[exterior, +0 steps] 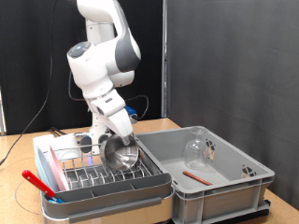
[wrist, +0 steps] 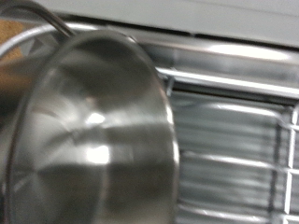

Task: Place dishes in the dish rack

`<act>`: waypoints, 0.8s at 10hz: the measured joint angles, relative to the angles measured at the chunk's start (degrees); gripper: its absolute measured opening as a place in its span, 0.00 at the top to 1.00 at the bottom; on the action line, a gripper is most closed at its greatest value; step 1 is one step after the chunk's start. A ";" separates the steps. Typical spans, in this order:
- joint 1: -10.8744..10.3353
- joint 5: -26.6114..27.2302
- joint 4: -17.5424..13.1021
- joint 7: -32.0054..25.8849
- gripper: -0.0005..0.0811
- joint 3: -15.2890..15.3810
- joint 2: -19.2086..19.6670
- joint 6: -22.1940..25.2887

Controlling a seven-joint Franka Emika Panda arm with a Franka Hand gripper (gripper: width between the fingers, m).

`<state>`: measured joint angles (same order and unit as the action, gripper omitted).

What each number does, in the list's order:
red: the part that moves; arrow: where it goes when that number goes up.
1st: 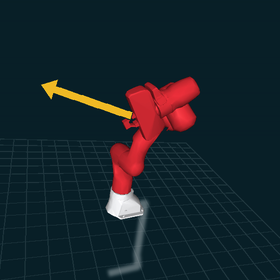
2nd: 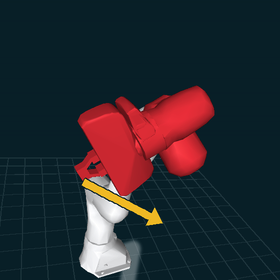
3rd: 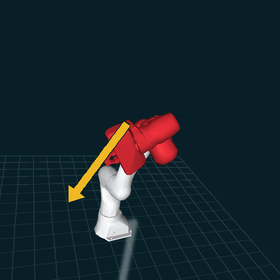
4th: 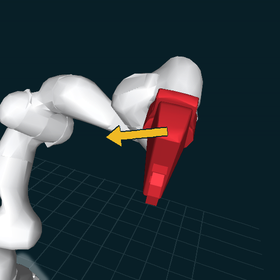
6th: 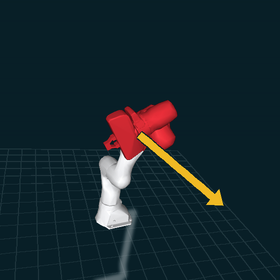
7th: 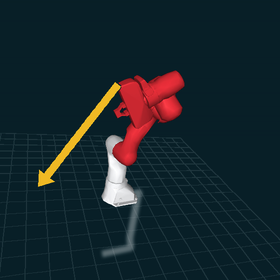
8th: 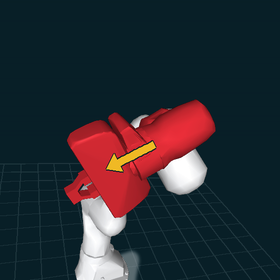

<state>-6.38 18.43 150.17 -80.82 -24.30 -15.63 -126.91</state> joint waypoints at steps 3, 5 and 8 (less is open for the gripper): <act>0.08 0.41 -3.88 0.10 0.01 -0.59 4.69 -0.48; -0.05 1.60 -6.29 -0.10 0.01 -0.55 7.97 -0.59; -0.70 4.60 -8.85 -2.77 0.01 -0.17 10.22 2.70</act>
<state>-7.08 23.03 141.32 -83.59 -24.47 -5.41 -124.20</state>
